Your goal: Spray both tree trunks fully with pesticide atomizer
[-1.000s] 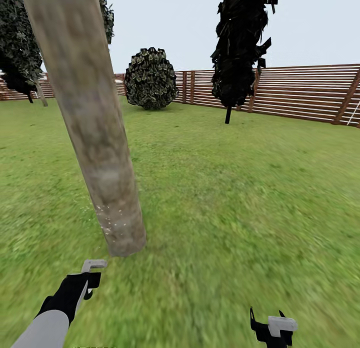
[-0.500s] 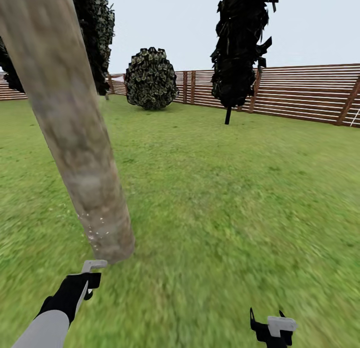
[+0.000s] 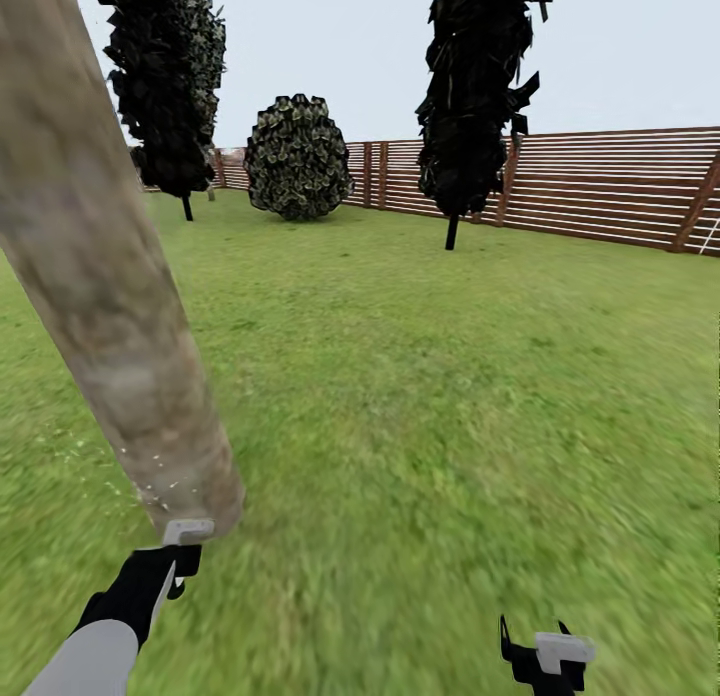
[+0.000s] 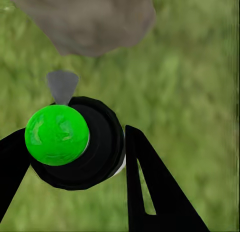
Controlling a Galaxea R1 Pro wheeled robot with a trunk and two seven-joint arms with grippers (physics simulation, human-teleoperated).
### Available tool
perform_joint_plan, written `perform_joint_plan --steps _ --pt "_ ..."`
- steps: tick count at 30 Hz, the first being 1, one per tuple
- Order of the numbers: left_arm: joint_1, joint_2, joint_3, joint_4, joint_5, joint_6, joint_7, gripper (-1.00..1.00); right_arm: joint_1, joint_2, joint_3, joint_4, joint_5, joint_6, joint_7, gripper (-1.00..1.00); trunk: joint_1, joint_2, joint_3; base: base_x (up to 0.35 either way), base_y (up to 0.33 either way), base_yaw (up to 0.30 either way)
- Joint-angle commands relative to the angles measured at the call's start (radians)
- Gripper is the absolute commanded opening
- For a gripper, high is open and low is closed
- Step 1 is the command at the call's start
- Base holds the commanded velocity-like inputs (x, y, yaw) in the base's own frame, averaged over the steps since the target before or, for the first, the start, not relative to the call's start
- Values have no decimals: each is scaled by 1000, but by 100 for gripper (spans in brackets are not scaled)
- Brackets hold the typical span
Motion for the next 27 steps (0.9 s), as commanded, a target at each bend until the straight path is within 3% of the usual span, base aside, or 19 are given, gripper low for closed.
perform_joint_plan --steps 1,6,9,12,19,27 --pt "0 0 0 -1 0 0 0 -100 0 0 0 0 0 0 0 100 0 0 0 30 -267 0" --pt "0 1 2 -2 2 0 2 -100 0 0 0 0 -1 0 0 100 0 0 0 5 -272 70" --pt "0 5 -1 -3 64 -2 -1 -100 0 0 0 0 -1 0 0 100 0 0 0 0 -274 257" --pt "0 9 -3 -2 94 -3 -1 -100 0 0 0 0 -1 0 -1 100 0 0 0 0 -274 274" --pt "0 9 -4 -2 100 -4 6 -100 0 0 0 0 -1 0 0 100 0 0 0 65 -264 264" --pt "0 11 -5 -2 97 -5 8 -100 0 0 -1 0 -1 0 0 100 0 0 0 225 -205 27"
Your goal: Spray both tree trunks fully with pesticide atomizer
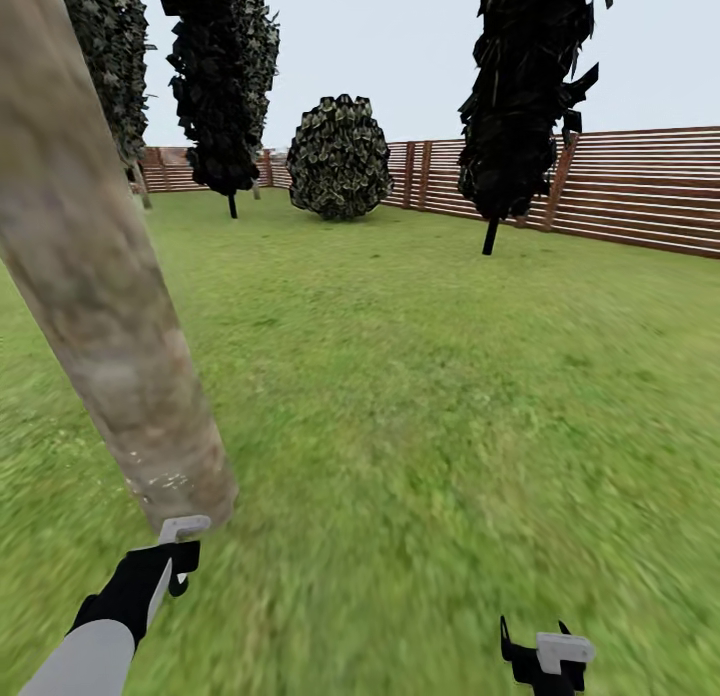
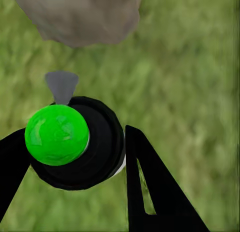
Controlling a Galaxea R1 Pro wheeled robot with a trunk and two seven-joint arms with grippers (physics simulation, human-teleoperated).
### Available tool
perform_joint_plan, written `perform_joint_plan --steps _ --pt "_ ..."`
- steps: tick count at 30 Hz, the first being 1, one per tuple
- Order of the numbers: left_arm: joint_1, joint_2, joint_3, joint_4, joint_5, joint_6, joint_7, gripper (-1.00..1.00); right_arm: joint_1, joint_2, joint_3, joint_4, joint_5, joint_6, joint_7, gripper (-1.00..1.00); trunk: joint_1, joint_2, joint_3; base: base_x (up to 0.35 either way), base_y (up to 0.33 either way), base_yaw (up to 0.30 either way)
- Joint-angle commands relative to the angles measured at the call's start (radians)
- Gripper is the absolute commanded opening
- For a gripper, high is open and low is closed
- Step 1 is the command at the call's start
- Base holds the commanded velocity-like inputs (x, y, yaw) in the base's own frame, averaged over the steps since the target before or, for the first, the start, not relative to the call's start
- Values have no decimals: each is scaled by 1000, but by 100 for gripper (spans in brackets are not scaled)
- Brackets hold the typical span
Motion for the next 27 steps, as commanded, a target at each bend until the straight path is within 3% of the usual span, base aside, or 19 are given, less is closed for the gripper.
perform_joint_plan --steps 1,6,11,27 --pt "0 1 0 0 0 0 0 -100 0 0 0 0 0 0 0 100 0 0 0 234 -198 51" --pt "0 3 1 -1 -2 0 7 -100 0 0 0 0 0 0 -1 100 0 0 0 216 -206 219" --pt "0 3 -1 0 2 0 72 -100 0 0 0 0 1 0 0 100 0 0 0 179 -226 277" --pt "0 2 -1 0 3 0 77 -100 0 0 0 0 1 0 0 100 0 0 0 165 -231 278"
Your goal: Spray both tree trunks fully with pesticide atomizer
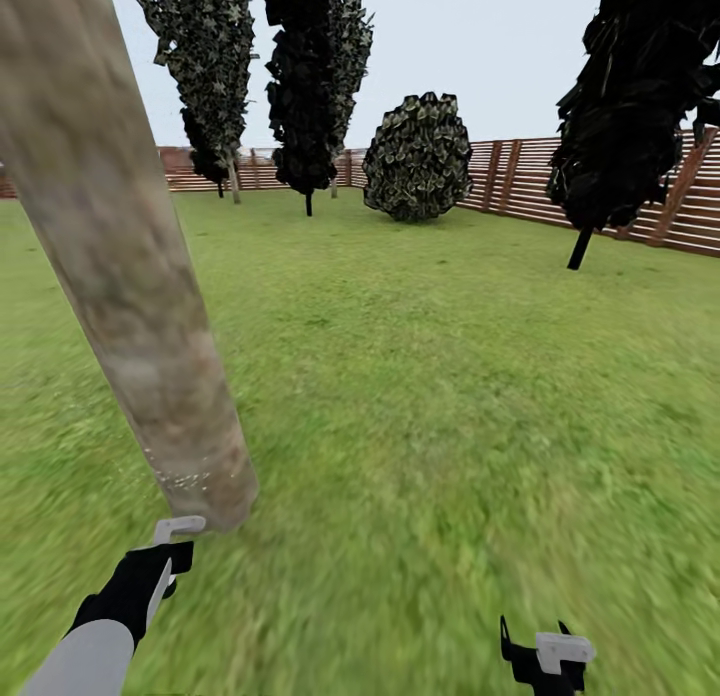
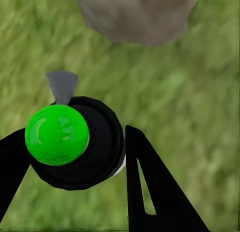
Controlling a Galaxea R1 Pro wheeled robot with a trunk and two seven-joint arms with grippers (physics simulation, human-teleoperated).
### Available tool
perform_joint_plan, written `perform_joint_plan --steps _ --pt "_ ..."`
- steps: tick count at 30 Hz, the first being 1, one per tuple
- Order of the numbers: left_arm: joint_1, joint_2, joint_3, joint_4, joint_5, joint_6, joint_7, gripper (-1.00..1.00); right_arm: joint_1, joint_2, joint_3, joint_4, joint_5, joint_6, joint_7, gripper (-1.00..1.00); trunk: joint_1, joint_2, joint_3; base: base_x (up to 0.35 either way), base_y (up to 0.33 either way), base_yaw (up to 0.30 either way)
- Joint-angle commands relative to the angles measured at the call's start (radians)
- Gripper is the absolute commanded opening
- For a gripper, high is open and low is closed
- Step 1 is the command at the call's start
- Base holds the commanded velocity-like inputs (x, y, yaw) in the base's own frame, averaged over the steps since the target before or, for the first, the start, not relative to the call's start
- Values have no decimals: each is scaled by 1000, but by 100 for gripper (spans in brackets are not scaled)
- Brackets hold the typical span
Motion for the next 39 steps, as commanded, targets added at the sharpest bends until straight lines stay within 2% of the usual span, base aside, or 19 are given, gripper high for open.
perform_joint_plan --steps 1,6,18,35,39 --pt "0 0 0 0 0 0 0 -100 0 0 0 0 0 0 0 100 0 0 0 47 -262 278" --pt "0 0 1 1 0 0 0 -100 0 0 0 0 1 0 0 100 0 0 0 11 -243 278" --pt "0 -4 0 1 0 0 0 -100 0 0 0 0 1 0 0 100 0 0 0 0 -60 272" --pt "0 -4 1 0 0 0 0 -100 0 0 0 0 1 0 0 100 0 0 0 4 -266 19" --pt "0 -4 1 0 0 0 0 -100 0 0 0 0 1 0 0 100 0 0 0 89 -269 169"
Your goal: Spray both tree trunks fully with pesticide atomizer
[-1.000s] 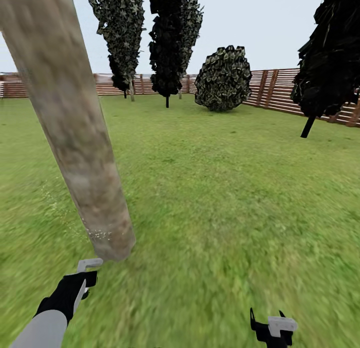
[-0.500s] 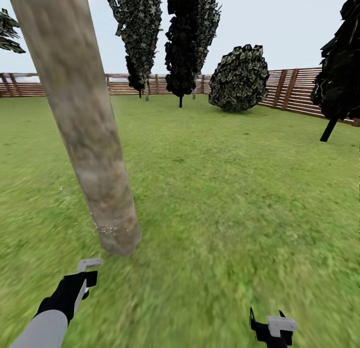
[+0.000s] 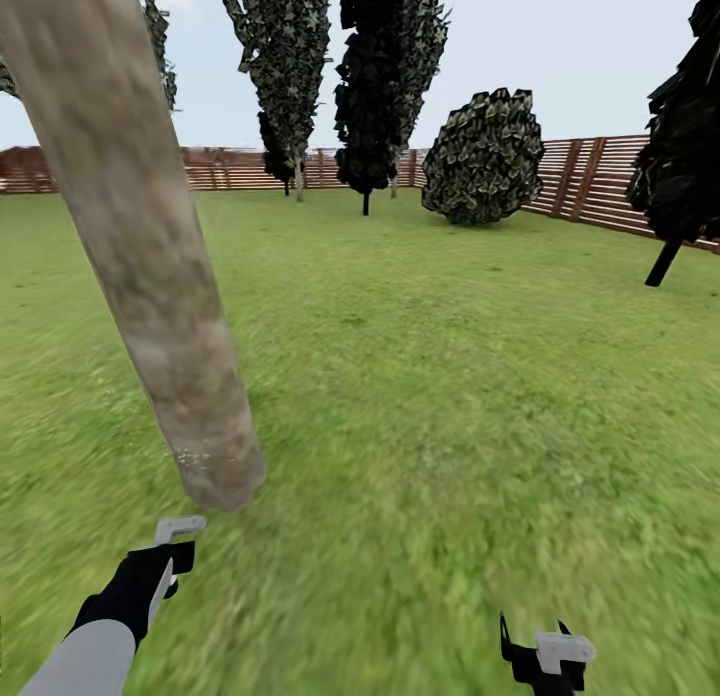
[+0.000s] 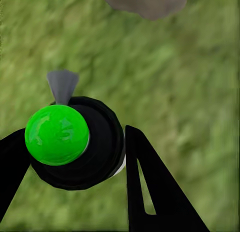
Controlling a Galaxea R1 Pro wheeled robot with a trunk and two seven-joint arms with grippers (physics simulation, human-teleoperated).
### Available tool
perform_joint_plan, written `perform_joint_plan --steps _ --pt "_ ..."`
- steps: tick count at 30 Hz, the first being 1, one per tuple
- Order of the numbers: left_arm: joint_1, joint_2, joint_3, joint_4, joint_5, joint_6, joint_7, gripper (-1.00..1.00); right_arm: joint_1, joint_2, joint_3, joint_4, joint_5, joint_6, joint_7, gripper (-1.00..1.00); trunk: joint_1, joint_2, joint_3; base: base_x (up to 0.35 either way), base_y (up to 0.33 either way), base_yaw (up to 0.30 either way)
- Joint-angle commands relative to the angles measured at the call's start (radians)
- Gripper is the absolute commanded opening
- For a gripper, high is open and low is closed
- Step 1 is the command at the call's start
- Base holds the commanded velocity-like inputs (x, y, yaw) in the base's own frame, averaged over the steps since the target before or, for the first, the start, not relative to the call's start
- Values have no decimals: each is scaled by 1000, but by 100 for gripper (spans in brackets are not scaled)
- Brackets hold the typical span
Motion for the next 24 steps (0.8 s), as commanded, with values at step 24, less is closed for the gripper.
perform_joint_plan --steps 24 --pt "1 -3 -2 12 -1 0 0 -100 0 -1 -1 0 -1 0 0 100 0 0 0 138 -229 251"
